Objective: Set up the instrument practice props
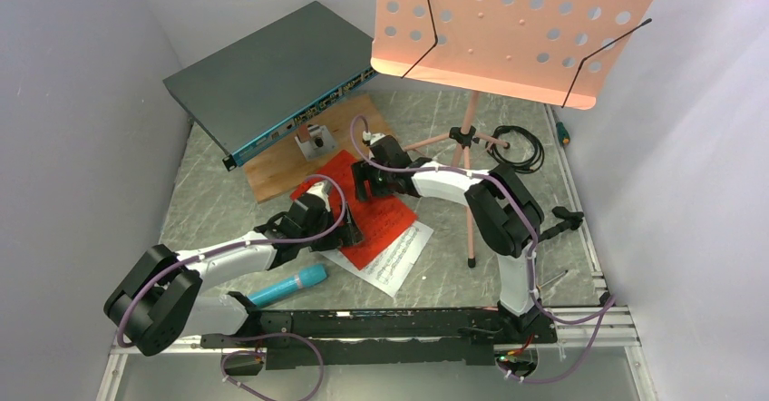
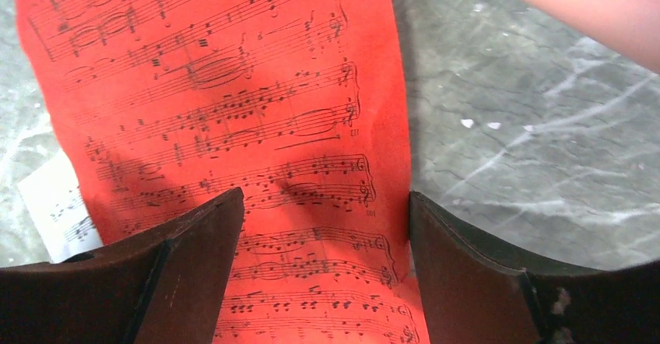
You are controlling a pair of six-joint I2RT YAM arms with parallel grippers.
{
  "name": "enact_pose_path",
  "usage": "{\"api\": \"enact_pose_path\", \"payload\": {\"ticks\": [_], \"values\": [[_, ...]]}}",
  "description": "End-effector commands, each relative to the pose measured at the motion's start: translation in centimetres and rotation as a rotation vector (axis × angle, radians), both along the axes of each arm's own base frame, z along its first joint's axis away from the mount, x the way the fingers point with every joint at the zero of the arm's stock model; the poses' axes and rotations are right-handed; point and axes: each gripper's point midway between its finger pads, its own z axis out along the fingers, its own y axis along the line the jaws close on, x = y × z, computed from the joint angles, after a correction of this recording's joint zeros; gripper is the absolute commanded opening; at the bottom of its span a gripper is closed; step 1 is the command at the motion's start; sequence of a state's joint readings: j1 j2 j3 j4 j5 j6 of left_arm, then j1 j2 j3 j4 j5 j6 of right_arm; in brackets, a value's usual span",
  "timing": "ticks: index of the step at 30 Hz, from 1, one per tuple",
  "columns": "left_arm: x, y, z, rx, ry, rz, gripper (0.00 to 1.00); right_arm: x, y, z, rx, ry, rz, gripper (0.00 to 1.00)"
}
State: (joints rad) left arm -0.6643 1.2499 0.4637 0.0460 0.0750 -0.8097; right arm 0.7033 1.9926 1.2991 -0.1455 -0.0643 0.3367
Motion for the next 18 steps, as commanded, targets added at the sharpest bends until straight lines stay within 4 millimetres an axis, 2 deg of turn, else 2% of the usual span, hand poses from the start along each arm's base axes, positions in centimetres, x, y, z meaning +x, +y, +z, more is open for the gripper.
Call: {"api": "enact_pose_path", "payload": {"ticks": [1,8,12,15,18], "values": [[0.2,-0.7,0.9,-0.032,-0.015,-0.011,0.99,-0.2,2.3,2.7,0.137,-0.030,0.044,0.77],[0.3,-0.7,1.1,-0.027,-0.021,-0.018,0.99,-0.9,1.7,5.2,0.181,-0.049,0.028,0.71],[0.3,-0.7,1.0,-0.027,-0.018,-0.017,0.99,-2.0,1.6,6.4,0.219,-0.047,0.035,0.69],[0.4,-0.7,1.2,-0.030,-0.025,-0.017,0.99,-2.8,1.7,6.6,0.252,-0.023,0.044,0.65],[0.4,-0.8,1.2,-0.029,-0.024,-0.020,0.99,-2.7,2.1,6.6,0.281,-0.029,0.045,0.63]]}}
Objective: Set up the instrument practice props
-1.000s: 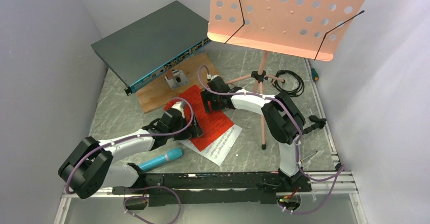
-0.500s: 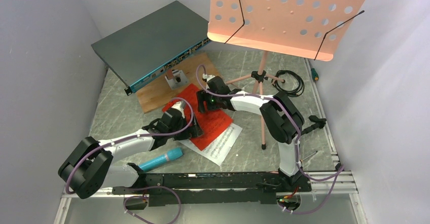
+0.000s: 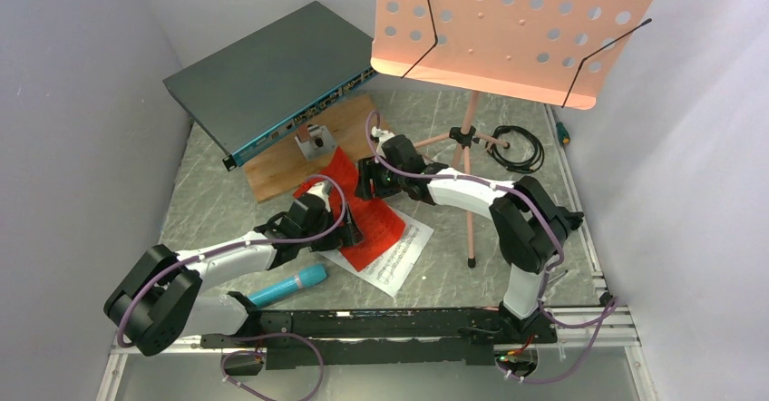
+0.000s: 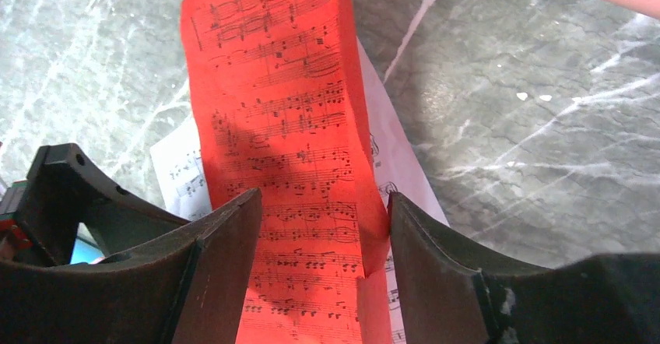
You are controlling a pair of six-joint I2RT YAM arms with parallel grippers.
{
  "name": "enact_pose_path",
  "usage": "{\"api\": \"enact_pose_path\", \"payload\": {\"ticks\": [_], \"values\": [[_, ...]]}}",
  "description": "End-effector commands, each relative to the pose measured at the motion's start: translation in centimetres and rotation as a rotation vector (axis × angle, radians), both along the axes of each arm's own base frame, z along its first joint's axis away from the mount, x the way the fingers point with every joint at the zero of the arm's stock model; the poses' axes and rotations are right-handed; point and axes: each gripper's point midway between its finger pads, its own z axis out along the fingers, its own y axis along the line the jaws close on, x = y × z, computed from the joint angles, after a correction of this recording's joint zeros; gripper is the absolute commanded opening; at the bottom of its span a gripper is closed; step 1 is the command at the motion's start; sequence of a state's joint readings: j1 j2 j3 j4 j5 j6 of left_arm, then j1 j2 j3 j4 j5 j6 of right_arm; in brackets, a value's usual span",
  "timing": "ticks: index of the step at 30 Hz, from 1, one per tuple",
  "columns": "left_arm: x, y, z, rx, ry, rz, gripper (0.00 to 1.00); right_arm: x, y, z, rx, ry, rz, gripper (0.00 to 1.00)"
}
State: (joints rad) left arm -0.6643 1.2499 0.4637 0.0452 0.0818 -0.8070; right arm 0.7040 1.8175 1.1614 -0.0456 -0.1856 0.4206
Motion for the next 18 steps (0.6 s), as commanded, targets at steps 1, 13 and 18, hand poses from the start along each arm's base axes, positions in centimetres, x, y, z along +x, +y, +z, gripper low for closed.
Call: {"api": "enact_pose_path", "payload": {"ticks": [1,13,18], "values": [[0.51,-0.75,1.15,-0.028,-0.025,-0.014,0.99,0.15,1.27,1.47,0.084,-0.025,0.010,0.62],[0.33,-0.28,1.71,-0.018,-0.041,-0.013,0.99,0.32,1.37,1.10,0.080,-0.050,0.030,0.56],[0.45,-0.44,1.84,-0.016,-0.044,-0.022,0.99,0.19,1.09,1.39,0.081,-0.070,0.031,0.51]]}}
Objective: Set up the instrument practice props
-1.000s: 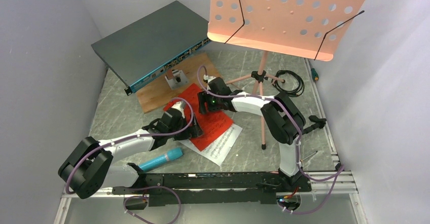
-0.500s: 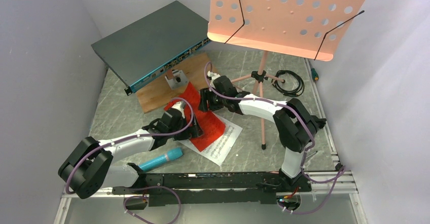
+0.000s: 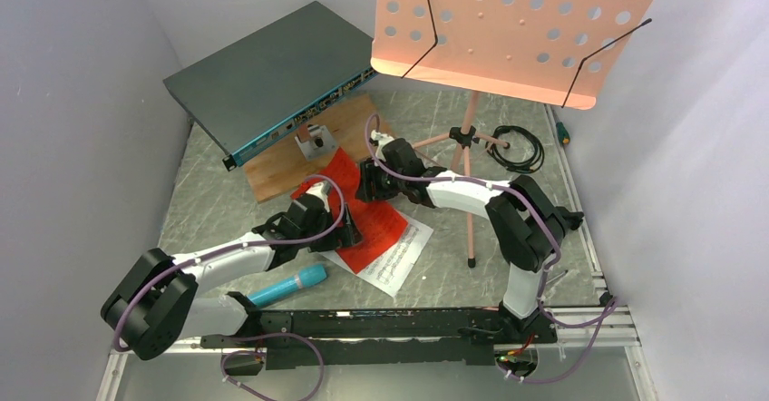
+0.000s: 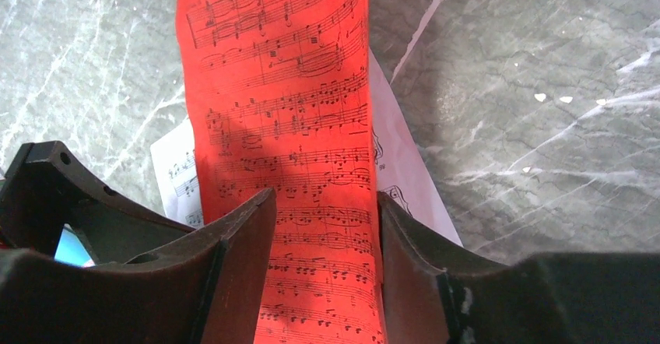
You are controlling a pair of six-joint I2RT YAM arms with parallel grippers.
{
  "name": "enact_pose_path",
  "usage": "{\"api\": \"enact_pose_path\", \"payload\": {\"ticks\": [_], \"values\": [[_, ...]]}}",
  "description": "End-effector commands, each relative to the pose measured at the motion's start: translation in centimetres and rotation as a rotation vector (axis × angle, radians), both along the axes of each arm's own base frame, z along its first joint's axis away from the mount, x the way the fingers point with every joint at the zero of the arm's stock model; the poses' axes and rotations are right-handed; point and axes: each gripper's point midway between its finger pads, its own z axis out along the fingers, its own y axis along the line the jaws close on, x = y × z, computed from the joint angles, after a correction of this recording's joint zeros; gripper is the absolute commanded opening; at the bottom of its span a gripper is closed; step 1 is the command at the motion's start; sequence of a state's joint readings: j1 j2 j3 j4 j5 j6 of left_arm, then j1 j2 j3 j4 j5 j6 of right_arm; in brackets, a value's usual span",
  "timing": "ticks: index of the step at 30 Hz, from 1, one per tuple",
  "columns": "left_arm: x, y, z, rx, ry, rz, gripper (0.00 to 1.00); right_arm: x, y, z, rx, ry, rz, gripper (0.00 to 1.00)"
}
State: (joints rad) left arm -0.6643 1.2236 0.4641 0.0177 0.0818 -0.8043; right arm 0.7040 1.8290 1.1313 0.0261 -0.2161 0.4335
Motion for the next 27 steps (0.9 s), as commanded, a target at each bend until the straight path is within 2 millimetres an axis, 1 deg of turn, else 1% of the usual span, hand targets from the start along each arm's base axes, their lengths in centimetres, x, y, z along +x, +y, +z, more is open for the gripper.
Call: {"api": "enact_pose_path", "payload": {"ticks": [1,3,6,8,10,13,15,17,20,22,25,26,27], "values": [[0.7,-0.7,1.6,-0.020,-0.046,-0.022,0.99,0.3,0.4,1.6,0.039,-0.066,0.014,0.47],[0.8,-0.8,1.9,-0.024,-0.058,-0.028,0.99,0.2,0.5,1.4,0.042,-0.068,0.018,0.35],[0.9,-0.5,2.8,-0.026,-0.085,-0.020,0.99,0.1,0.5,0.9,0.048,-0.076,0.020,0.15],[1.0,-0.4,4.0,-0.039,-0.132,-0.026,0.99,-0.1,0.4,1.1,0.050,-0.091,0.020,0.01],[0.6,0.0,5.2,-0.034,-0.155,-0.043,0.99,-0.3,0.3,2.3,0.065,-0.130,0.026,0.00],[0.1,0.0,8.6,-0.058,-0.223,-0.085,1.00,-0.7,-0.1,4.9,0.082,-0.197,0.049,0.00],[-0.3,-0.1,11.7,-0.096,-0.295,-0.126,0.99,-1.3,-0.5,6.7,0.090,-0.237,0.078,0.00],[-1.0,-0.1,15.4,-0.146,-0.397,-0.170,1.00,-2.3,-0.8,8.3,0.105,-0.271,0.120,0.00],[-2.3,-0.1,20.3,-0.197,-0.548,-0.252,0.99,-4.8,-0.9,10.2,0.138,-0.292,0.236,0.00],[-3.1,0.1,23.7,-0.214,-0.650,-0.308,1.00,-6.8,-0.8,11.4,0.171,-0.290,0.335,0.00],[-4.3,0.1,27.7,-0.200,-0.775,-0.413,1.00,-9.6,-1.2,13.0,0.208,-0.286,0.452,0.00],[-4.6,0.1,28.5,-0.182,-0.793,-0.446,1.00,-10.4,-1.4,13.0,0.207,-0.269,0.484,0.00],[-4.9,0.2,29.5,-0.157,-0.819,-0.481,0.99,-11.2,-1.6,13.5,0.211,-0.265,0.514,0.00]]}}
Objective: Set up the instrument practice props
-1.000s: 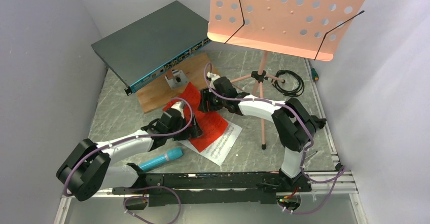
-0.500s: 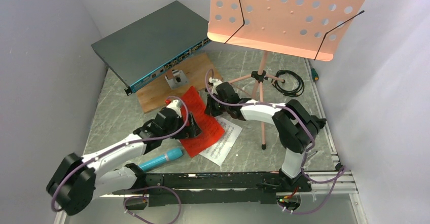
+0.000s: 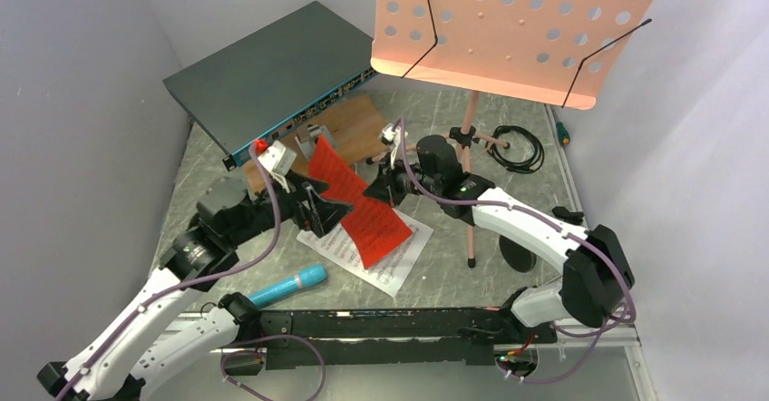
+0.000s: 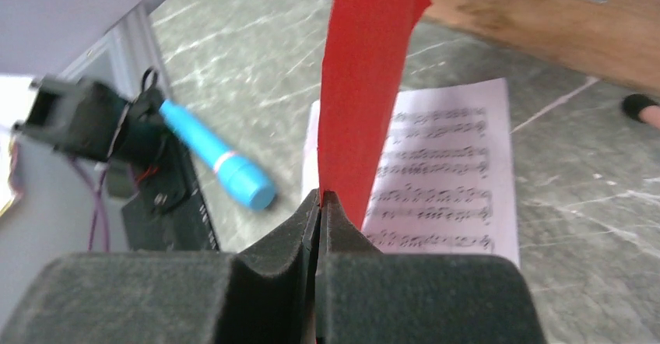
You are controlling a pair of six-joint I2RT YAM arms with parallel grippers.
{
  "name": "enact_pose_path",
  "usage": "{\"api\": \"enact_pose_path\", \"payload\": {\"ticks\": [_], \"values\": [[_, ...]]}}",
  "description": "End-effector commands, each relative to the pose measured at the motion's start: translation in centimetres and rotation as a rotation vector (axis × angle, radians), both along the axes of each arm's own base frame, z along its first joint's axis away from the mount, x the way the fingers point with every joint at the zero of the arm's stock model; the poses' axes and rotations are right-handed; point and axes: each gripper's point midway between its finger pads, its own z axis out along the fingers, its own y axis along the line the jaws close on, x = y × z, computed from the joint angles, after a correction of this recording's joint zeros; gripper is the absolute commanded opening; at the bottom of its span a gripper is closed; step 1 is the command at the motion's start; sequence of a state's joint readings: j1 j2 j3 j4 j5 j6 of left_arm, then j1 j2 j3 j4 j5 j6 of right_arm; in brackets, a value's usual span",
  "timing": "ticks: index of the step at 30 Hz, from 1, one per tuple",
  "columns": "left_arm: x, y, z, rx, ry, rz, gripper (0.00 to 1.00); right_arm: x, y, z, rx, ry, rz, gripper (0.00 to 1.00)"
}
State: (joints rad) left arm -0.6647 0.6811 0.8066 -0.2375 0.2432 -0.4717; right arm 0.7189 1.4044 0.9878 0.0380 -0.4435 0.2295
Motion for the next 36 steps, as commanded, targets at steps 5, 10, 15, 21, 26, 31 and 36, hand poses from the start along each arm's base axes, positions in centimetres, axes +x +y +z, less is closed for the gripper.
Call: {"api": "enact_pose_path", "payload": {"ticks": [5,10,15,21,26,31,36], "values": [[-3.3,0.0,5.4,0.252,-0.209,-0.276,1.00,-7.7,-1.9,1.9,-0.017,0.001,0.323,0.00],[-5.3,-1.8,4.3,0.290,-0.114,-0.497,0.99,-10.2,-2.9,3.5,0.019,-0.047,0.409,0.00],[-6.3,-3.3,2.5,0.283,-0.053,-0.652,0.93,-11.8,-3.2,4.7,0.026,-0.042,0.492,0.00],[-6.5,-4.3,1.1,0.274,0.036,-0.737,0.77,-12.3,-3.5,4.9,0.011,-0.042,0.521,0.00],[-6.7,-4.5,-0.5,0.292,0.107,-0.775,0.62,-12.3,-3.6,4.7,0.004,-0.047,0.517,0.00],[-6.2,-4.6,-2.2,0.325,0.142,-0.773,0.54,-12.7,-3.6,5.0,0.020,-0.049,0.533,0.00],[-5.0,-4.8,-1.7,0.322,0.093,-0.707,0.72,-13.5,-3.7,5.0,0.022,-0.025,0.579,0.00]]}}
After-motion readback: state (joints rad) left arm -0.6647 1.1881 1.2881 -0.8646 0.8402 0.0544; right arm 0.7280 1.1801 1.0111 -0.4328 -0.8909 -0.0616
